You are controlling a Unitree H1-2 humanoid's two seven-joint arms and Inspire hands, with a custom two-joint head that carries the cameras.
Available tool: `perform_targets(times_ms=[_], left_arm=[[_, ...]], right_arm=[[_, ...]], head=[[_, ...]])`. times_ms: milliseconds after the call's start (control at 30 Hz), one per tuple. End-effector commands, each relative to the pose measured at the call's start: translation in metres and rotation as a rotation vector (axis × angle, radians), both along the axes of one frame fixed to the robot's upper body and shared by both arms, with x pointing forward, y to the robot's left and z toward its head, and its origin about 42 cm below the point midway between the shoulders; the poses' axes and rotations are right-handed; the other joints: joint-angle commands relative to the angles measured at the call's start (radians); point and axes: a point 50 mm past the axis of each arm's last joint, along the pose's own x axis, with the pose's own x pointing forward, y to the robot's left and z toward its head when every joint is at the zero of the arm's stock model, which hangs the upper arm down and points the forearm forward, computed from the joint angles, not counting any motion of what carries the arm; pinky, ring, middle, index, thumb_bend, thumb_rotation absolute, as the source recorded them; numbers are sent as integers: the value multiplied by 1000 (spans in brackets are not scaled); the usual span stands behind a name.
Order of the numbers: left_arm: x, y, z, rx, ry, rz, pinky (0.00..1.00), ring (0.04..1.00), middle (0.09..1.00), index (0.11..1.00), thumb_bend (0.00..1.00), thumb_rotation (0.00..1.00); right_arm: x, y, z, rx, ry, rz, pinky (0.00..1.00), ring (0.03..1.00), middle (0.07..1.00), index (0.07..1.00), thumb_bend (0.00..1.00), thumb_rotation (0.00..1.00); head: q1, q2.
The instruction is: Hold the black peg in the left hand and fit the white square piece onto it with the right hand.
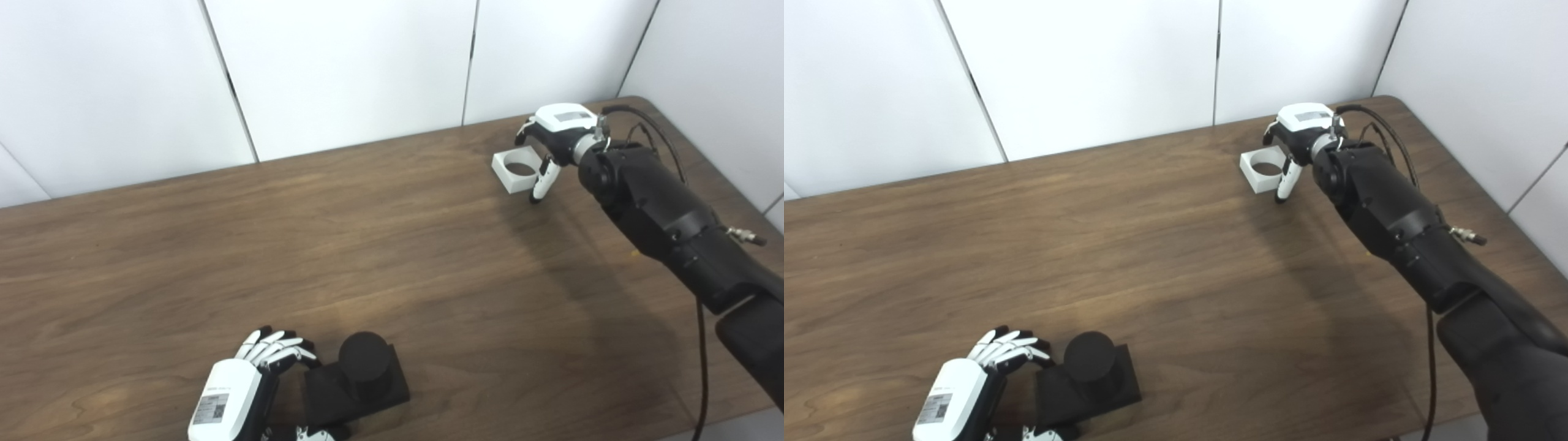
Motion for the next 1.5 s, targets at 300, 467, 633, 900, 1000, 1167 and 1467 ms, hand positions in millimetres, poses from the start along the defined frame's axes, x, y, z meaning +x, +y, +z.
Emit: perform_targets(times_ms=[300, 467, 633, 900, 1000, 1167, 1467], left_arm=[[-8, 4, -7, 49, 55, 10, 933, 828, 743, 485, 521, 45], [-8, 4, -7, 48, 50, 9, 924, 824, 741, 485, 521, 45], [-8, 3, -6, 45, 50, 11, 922, 824, 741, 485, 521, 45], [-8, 2, -5, 41, 52, 14, 931, 828, 744, 485, 520, 45], [-8, 2, -5, 42, 50, 14, 931, 828, 743, 485, 521, 45], [-7, 1, -5, 43, 50, 15, 932, 826, 743, 485, 521, 45], [-8, -1, -6, 37, 51, 12, 934, 830, 745, 485, 521, 45]], right_arm=[[11, 3, 24, -49, -78, 40, 921, 982, 935, 750, 825, 158], [11, 3, 23, -47, -79, 48, 915, 980, 931, 715, 814, 153], [10, 4, 22, -40, -87, 57, 911, 982, 926, 664, 803, 143], [6, 0, 17, -30, -144, 93, 858, 940, 857, 488, 526, 131], [4, 0, 16, -21, -154, 94, 856, 926, 834, 486, 523, 128], [3, -2, 13, -19, -160, 90, 844, 915, 821, 485, 522, 128], [-20, 20, 38, -49, -176, 197, 909, 933, 828, 486, 523, 132]], head=[[5, 1], [7, 1], [9, 1], [10, -1], [11, -3], [11, -7], [25, -5]])
